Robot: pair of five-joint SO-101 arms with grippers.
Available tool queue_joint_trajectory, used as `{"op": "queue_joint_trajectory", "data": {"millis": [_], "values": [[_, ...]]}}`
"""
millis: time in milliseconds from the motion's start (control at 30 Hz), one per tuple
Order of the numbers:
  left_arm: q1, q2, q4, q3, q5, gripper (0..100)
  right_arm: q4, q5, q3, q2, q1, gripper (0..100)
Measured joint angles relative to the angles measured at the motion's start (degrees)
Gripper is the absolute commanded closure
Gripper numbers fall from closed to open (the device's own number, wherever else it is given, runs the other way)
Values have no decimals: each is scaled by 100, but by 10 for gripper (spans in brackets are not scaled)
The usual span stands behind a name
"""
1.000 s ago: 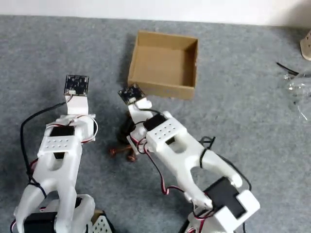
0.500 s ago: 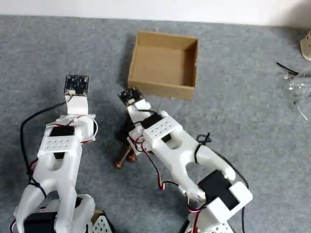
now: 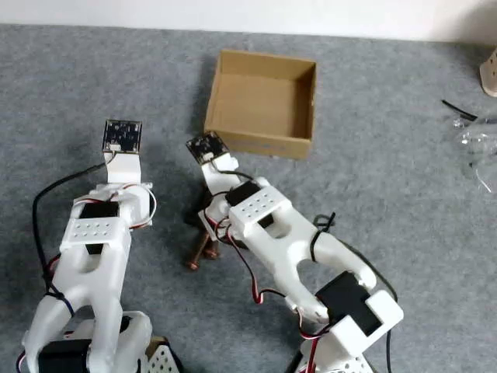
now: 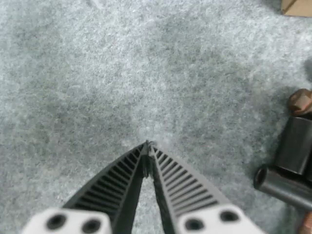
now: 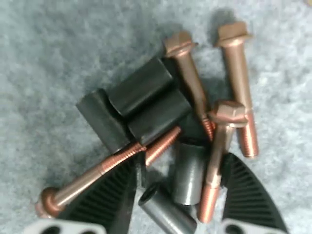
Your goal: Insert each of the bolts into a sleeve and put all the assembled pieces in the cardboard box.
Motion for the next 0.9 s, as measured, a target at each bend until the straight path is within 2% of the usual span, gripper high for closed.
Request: {"op": "queue_joint_trajectory", "data": {"millis": [433, 667, 900], "values": [[0, 0, 0, 0, 0, 989, 325, 0, 0, 0, -97, 771], [0, 0, 0, 0, 0, 989, 352, 0, 0, -774, -492, 771], [0, 0, 0, 0, 0, 989, 343, 0, 273, -941, -536, 771]]}}
